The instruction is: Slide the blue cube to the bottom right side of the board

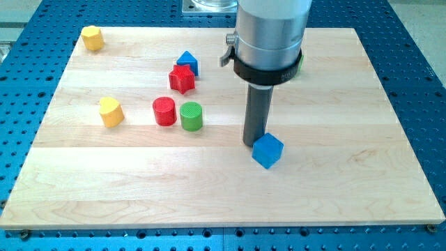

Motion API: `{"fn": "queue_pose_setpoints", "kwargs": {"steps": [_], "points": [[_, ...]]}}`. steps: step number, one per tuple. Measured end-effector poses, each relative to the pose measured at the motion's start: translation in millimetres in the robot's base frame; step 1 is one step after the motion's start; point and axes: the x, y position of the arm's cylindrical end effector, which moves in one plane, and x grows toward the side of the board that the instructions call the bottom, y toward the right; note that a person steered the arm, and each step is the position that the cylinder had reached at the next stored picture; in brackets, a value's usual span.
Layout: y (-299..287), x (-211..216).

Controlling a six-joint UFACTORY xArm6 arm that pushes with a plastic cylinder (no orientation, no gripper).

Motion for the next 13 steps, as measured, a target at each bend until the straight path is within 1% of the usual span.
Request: {"fn": "queue_pose_setpoints", "kwargs": {"steps": [1,2,3,4,5,6,7,8,9,10,11,12,13], "points": [[18,30],[6,28],[-42,55],[-21,73],[38,65],[113,52],[121,41],[71,-1],[82,-10],[111,-9],[156,-3],[160,17],[160,25]]}}
